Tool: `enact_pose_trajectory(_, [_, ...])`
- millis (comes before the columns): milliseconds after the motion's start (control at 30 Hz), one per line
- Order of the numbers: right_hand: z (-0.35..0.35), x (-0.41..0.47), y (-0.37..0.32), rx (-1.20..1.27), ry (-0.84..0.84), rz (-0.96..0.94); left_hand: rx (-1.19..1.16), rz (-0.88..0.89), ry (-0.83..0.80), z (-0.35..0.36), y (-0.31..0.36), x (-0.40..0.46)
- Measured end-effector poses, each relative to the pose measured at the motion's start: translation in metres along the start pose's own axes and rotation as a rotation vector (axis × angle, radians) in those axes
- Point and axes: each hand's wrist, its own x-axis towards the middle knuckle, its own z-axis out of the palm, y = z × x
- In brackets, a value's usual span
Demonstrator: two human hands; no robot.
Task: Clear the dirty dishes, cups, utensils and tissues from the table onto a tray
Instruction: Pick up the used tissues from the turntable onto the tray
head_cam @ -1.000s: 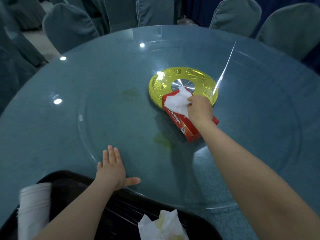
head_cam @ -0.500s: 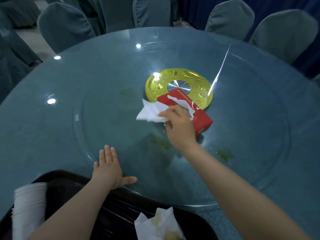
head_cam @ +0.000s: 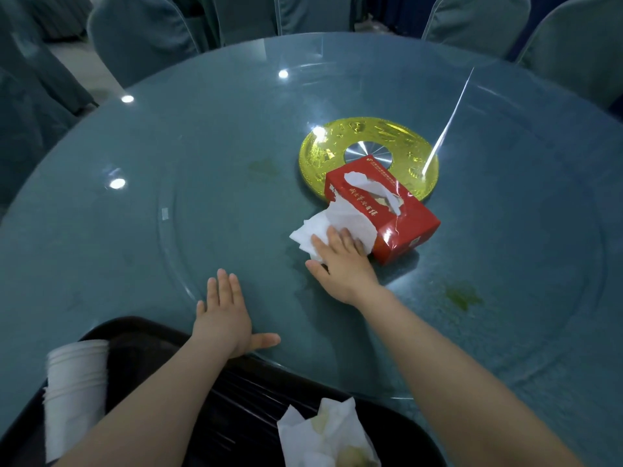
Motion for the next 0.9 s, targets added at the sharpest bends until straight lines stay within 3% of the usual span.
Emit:
enact_pose_trajectory(400, [0.007,-0.07,-0.007,-0.032,-0.134,-0.406,0.002,0.011,-0.001,-0.004,-0.003,-0.002])
enact_pose_trajectory(600, [-0.009,-0.056,0.0,-0.128,-0.004,-0.407,-0.003,0.008,-0.002,0.0,-0.001,-0.003])
enact_pose_trajectory(800, [0.01,-0.027,-0.019,-0.106,-0.052,-0.185,-0.005,0.011,0.001,0.001,-0.003,-0.001])
enact_pose_trajectory(900, [0.018,-0.025,-0.032,-0.071,-0.036,-0.179,-0.005,0.017,0.009,0.0,-0.006,0.001])
